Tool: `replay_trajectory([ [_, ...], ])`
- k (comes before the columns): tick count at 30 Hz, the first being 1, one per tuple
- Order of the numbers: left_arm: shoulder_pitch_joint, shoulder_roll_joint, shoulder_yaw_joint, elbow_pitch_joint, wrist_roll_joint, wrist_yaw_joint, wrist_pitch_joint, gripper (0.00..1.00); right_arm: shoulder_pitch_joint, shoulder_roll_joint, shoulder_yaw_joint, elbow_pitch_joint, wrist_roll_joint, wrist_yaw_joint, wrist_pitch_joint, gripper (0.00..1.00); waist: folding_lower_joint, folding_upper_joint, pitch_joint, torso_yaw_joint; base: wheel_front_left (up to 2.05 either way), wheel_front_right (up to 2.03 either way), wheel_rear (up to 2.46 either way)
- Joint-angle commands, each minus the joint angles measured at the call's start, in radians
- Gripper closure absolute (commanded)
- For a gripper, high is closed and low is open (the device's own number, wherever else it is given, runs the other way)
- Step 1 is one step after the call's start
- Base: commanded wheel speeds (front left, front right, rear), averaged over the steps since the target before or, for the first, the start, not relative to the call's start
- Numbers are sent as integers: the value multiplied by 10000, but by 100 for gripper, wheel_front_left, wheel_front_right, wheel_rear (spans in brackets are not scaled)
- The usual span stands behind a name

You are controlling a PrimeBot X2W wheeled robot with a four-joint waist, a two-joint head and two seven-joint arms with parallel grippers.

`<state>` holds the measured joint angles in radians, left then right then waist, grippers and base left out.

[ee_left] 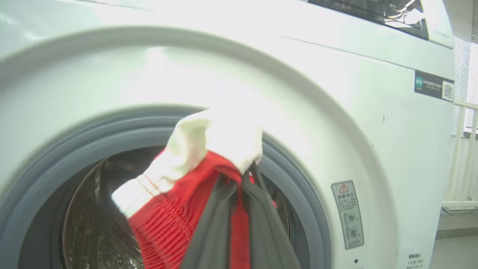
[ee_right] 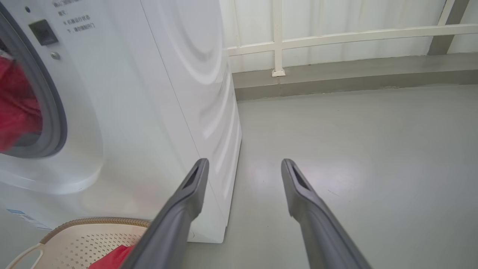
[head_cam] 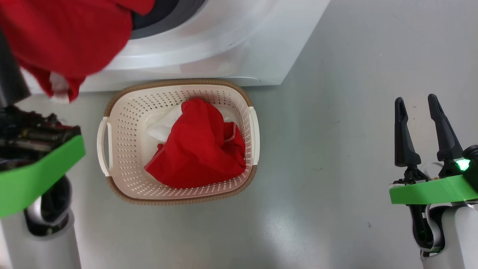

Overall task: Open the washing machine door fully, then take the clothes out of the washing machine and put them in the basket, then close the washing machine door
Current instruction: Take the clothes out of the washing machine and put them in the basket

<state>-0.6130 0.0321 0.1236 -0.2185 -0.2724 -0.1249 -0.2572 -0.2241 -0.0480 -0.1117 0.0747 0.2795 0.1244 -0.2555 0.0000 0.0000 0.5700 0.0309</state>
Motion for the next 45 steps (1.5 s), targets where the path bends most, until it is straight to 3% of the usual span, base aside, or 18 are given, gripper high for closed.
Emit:
replay_trajectory([
  [1,339,212,296,-671,50,-57,-46,100,231,-22,238,-265,-87,63,-63,0,0,0,25,-7,0,0,0],
  [5,608,189,124,-1040,-10,-57,-46,100,201,-22,258,-277,-89,63,-63,0,0,0,64,-22,0,0,0],
  [9,1001,185,-115,-377,-309,-57,-46,100,151,-22,304,-276,-73,63,-63,0,0,0,145,-68,0,0,0],
  [20,1346,182,-997,3244,-1074,-57,-46,100,-129,-22,359,-362,12,63,-63,0,0,0,690,-214,0,0,0],
  [45,-850,182,-2227,9926,-147,-57,-46,100,-730,-22,536,-577,82,63,-63,0,0,0,2259,-515,0,0,0],
])
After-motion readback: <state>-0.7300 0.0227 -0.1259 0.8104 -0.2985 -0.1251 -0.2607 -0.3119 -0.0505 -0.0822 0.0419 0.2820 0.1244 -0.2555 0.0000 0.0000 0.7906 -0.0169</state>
